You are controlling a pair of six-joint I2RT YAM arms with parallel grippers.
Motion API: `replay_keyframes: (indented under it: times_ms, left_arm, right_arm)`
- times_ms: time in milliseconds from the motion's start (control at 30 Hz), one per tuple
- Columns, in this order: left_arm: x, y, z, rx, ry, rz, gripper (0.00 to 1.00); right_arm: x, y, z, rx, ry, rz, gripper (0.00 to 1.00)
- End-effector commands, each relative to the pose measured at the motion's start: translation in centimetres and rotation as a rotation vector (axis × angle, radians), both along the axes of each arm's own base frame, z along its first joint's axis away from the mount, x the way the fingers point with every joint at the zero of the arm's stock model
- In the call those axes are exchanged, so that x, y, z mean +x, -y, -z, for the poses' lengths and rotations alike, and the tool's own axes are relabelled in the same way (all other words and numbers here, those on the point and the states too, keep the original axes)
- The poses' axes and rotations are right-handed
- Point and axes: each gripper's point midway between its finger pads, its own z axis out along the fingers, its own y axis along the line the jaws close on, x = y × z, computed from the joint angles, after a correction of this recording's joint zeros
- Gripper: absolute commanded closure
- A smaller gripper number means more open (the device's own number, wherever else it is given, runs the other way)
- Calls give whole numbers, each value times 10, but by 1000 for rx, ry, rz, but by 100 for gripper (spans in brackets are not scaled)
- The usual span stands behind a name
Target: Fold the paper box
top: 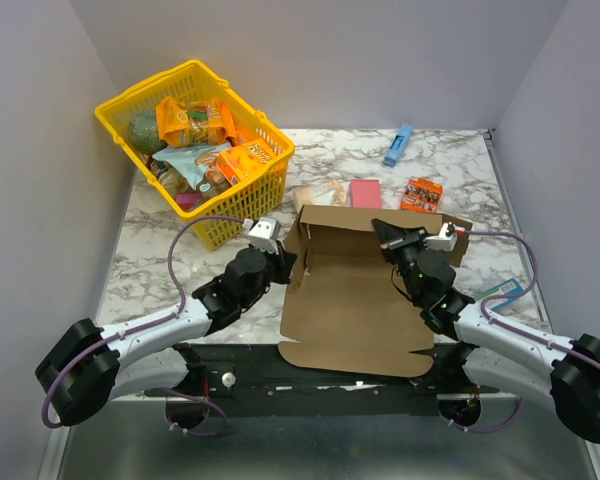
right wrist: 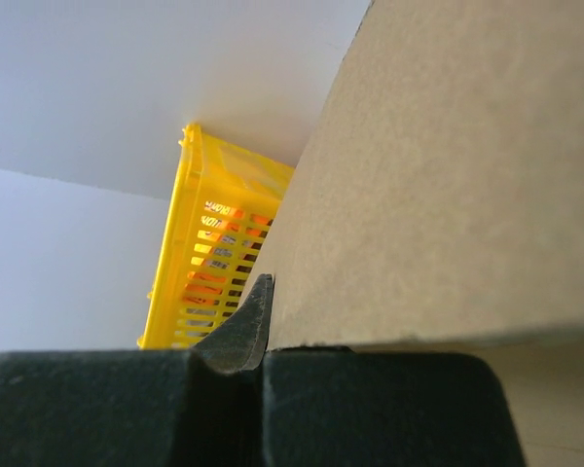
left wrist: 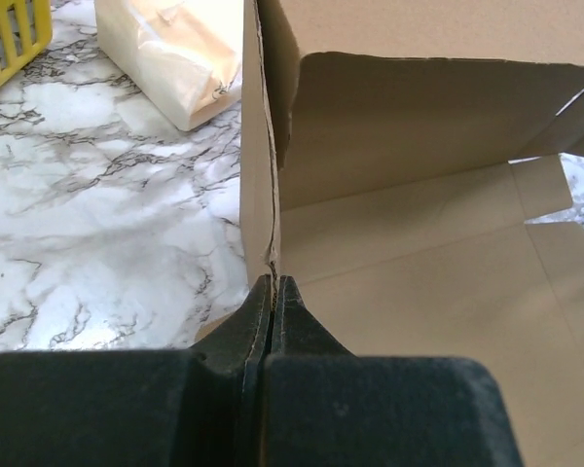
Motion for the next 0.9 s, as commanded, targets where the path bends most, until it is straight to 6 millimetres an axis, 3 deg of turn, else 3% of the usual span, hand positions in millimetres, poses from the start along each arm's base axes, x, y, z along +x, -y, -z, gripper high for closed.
replay_keyframes:
  times_ms: [0,267,367,400,467,667,833,867]
  left_arm:
    - [2,26,-27,-51,44,24,100]
    - [-7,41,5,40,23,79,98]
    - [-8,40,4,42,69,98,84]
    - [-9,37,9,54,76,100,74]
    - [-9,39,5,54,110,120,68]
    - [-15,50,1,35,138,190,34]
    - [-19,34,-4,25,163,177,14]
    - [-21,30,-13,11,184,173,11]
  right_arm:
    - [-17,-8,49,-143,-118,-87,100]
    - [-20,2,56,-154,-136,-58,100]
    - [-22,7,57,-159,-138,-41,100]
    - [-22,10,59,-166,-142,-32,100]
    - [-23,12,60,-175,-143,-29,99]
    - [-26,17,59,-179,-141,-15,100]
    - [-28,24,56,-180,-132,3,100]
    - [-28,24,55,-179,-130,6,99]
